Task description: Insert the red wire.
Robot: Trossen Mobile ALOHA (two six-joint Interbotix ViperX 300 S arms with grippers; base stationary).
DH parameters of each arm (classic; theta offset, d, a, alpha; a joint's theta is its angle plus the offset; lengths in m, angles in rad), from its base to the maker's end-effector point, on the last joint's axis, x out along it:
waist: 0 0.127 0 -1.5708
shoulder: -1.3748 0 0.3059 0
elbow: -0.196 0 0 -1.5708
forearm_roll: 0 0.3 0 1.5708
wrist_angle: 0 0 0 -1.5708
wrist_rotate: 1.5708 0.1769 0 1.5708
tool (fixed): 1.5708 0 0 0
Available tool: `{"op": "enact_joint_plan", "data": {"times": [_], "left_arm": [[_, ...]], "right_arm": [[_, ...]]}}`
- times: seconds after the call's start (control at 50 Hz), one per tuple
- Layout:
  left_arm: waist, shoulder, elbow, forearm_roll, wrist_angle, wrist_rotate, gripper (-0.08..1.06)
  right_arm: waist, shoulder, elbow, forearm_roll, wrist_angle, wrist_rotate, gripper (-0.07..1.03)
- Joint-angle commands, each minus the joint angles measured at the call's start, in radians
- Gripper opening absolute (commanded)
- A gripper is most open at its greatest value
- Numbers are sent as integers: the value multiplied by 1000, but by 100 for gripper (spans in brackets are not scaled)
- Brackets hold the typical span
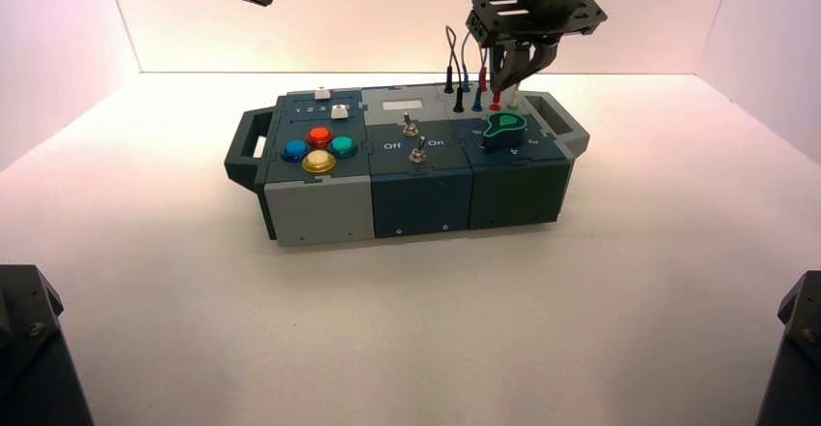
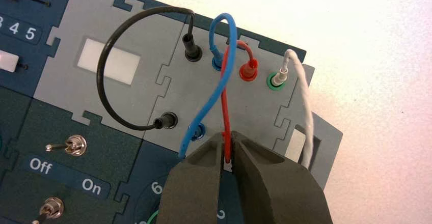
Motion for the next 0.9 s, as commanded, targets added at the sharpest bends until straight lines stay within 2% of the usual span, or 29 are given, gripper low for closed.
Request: {"op": "enact_joint_plan", "data": {"times": [0.02, 0.28, 0.36, 0.44, 0.5, 0.58, 0.9], "left_arm": [[-3, -2, -31, -3, -9, 3, -3], [-3, 6, -29, -3, -12, 3, -3], [-3, 8, -29, -3, -12, 5, -3], [-3, 8, -29, -3, -12, 5, -3], [-3, 8, -31, -3, -12, 3, -3], [-3, 8, -32, -3, -14, 3, -3], [2, 8, -38, 2, -15, 3, -3]], "right_arm": [[5, 5, -9, 0, -5, 0, -3], [5, 18, 2, 2, -5, 0, -3], [5, 9, -2, 0, 20, 0, -2], [5, 8, -14, 0, 58, -3, 5], [5, 6, -20, 0, 75, -3, 20], [5, 3, -23, 0, 89, -3, 32], [5, -37, -31, -2, 178, -3, 32]]}}
